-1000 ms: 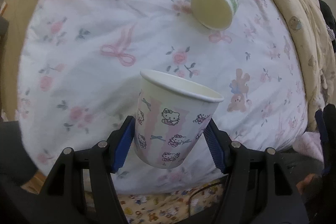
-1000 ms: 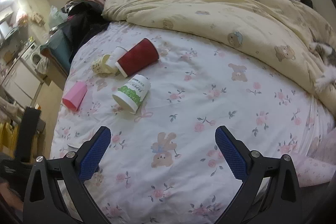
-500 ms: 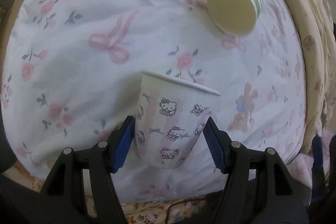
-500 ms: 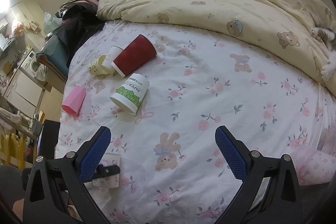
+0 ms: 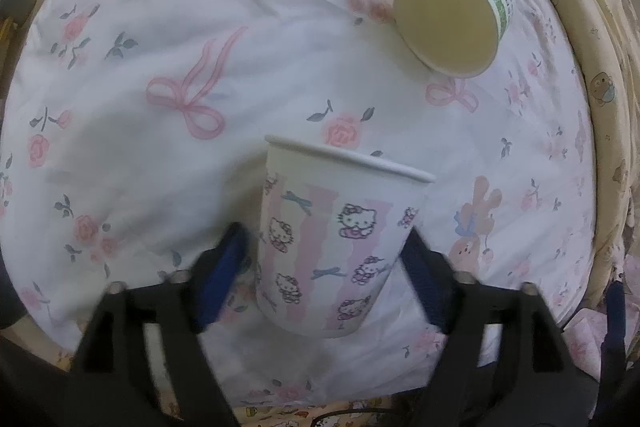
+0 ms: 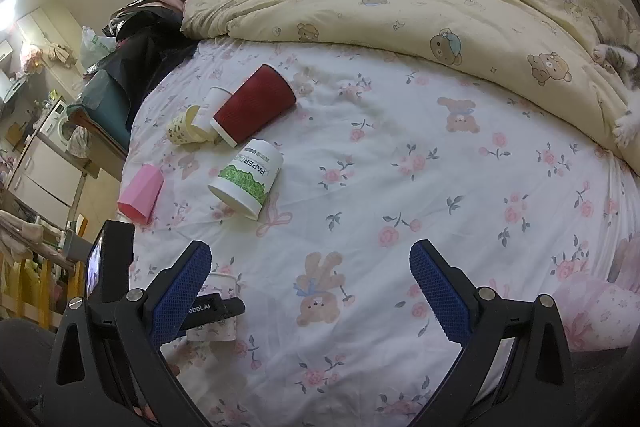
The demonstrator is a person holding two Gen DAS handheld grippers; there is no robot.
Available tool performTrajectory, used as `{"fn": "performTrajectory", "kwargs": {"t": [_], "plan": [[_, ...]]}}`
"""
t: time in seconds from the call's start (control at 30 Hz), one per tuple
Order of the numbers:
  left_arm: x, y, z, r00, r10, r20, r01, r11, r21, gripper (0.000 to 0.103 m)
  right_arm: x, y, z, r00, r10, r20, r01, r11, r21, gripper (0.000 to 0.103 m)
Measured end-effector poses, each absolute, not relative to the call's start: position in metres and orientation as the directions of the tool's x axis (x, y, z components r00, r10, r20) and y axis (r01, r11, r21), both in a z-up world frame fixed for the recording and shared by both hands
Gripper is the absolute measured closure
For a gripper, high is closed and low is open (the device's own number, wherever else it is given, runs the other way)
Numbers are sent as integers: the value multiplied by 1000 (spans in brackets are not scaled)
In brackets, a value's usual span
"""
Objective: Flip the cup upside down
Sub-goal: 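Lift the Hello Kitty cup upright with the left gripper and lower it, then open the left gripper and release the cup upright on the sheet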
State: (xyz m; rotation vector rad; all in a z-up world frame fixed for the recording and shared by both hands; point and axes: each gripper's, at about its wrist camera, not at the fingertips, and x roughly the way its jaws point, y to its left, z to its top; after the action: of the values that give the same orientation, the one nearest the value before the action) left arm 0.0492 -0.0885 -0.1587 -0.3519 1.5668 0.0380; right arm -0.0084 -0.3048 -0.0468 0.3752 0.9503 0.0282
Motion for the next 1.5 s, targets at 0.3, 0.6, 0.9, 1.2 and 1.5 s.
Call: {"fn": "performTrajectory", "kwargs": {"t": [0.3, 0.6, 0.9, 1.2, 1.5], "plan": [[46, -91, -151, 18, -214, -977, -211, 954, -213, 11, -8, -305, -46, 589, 191, -785, 138, 934, 331, 1], [39, -92, -110, 108, -180, -978, -125, 973, -193, 11, -8, -301, -41, 596, 200, -777, 125, 933, 336, 1], [40, -70, -65, 213, -183, -960, -48, 979, -197, 8, -10, -304, -38, 609, 205, -766, 126, 929, 348, 1], [34, -24, -34, 280, -177, -944, -11, 982, -188, 8, -9, -297, -37, 605, 216, -767, 106, 932, 346, 1], [22, 1, -37, 397, -45, -917, 27, 999, -38, 8, -5, -274, -49, 560, 201, -804, 62, 957, 282, 1]]}}
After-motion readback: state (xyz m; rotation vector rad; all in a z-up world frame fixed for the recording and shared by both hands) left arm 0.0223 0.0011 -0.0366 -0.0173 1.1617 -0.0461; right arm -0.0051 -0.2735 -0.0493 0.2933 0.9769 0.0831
